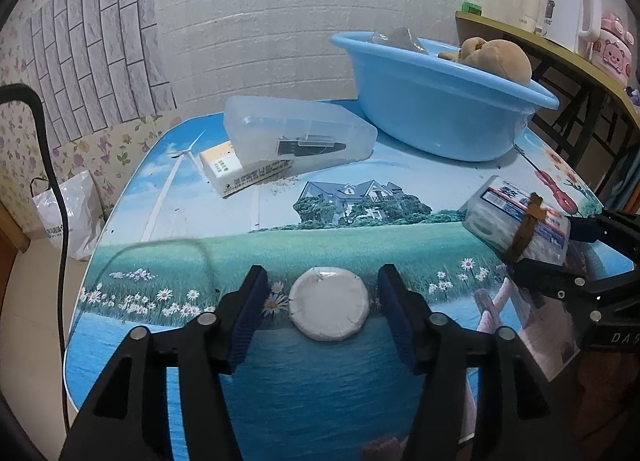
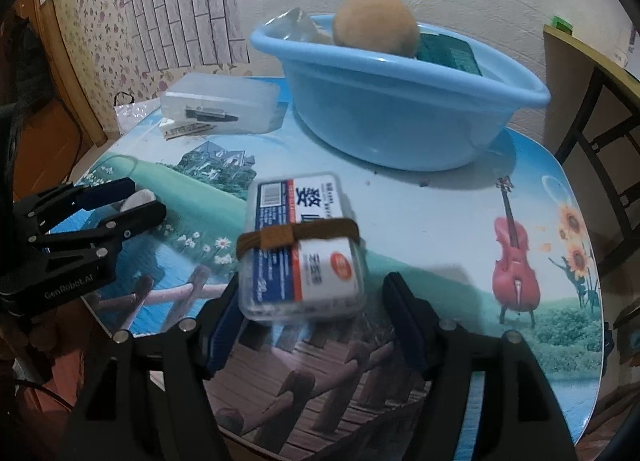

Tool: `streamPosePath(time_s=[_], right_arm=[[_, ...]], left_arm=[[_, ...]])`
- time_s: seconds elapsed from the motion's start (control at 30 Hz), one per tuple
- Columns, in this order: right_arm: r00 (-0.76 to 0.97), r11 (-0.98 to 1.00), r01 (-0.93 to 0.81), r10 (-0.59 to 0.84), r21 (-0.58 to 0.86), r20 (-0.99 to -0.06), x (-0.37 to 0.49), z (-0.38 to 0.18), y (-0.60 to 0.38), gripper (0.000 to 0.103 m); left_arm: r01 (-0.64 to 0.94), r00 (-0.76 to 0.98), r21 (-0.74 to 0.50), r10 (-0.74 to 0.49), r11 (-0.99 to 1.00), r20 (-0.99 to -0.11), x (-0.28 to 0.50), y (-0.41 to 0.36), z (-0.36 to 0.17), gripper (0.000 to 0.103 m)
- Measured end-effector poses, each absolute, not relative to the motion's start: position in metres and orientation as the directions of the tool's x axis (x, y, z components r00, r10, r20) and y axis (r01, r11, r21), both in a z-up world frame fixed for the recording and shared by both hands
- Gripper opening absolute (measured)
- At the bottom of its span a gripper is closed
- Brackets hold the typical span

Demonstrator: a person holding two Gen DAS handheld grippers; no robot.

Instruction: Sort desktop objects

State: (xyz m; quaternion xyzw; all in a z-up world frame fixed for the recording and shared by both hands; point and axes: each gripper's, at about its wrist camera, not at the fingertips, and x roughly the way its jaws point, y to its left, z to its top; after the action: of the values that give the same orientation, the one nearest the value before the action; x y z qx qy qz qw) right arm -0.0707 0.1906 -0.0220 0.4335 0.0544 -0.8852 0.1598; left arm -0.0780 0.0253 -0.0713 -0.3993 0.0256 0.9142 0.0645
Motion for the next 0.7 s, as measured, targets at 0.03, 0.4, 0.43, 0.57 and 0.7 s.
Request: streamPosePath(time_s=[0.03,0.4,0.43,0.57,0.7], right_arm=[[-0.586,-0.942,0.335,-0.234,0.032,-0.776,-0.071,-0.023,0.189,0.076],[-0.621,-0.938,0.346,-0.25,0.026,-0.743,-0.082,-0.028,0.184,0.098],[-0.621,-0.937,0.348,-0.251,0.026,-0.742,-0.082,-0.028,0.184,0.098],[-0.619,-0.936,0.352,-0.256,0.029,-0.742,-0.084,-0.028,0.186,0.098],[-0.623,-0.937,0.347,-0.252,0.027,-0.741,-0.082,-0.029,0.186,0.098]], left_arm=[[-0.139,-0.676,-0.004,0.098,-0.99,-0.731,-0.078,0.026,-0.072,0.06],[-0.17,-0.679,-0.012,0.126,-0.985,-0.723,-0.077,0.029,-0.076,0.094],[-0.172,-0.678,-0.013,0.128,-0.985,-0.724,-0.077,0.029,-0.077,0.097],[-0.163,-0.677,-0.018,0.125,-0.986,-0.725,-0.078,0.029,-0.078,0.102],[-0.159,-0.68,-0.016,0.121,-0.987,-0.723,-0.078,0.029,-0.078,0.102]])
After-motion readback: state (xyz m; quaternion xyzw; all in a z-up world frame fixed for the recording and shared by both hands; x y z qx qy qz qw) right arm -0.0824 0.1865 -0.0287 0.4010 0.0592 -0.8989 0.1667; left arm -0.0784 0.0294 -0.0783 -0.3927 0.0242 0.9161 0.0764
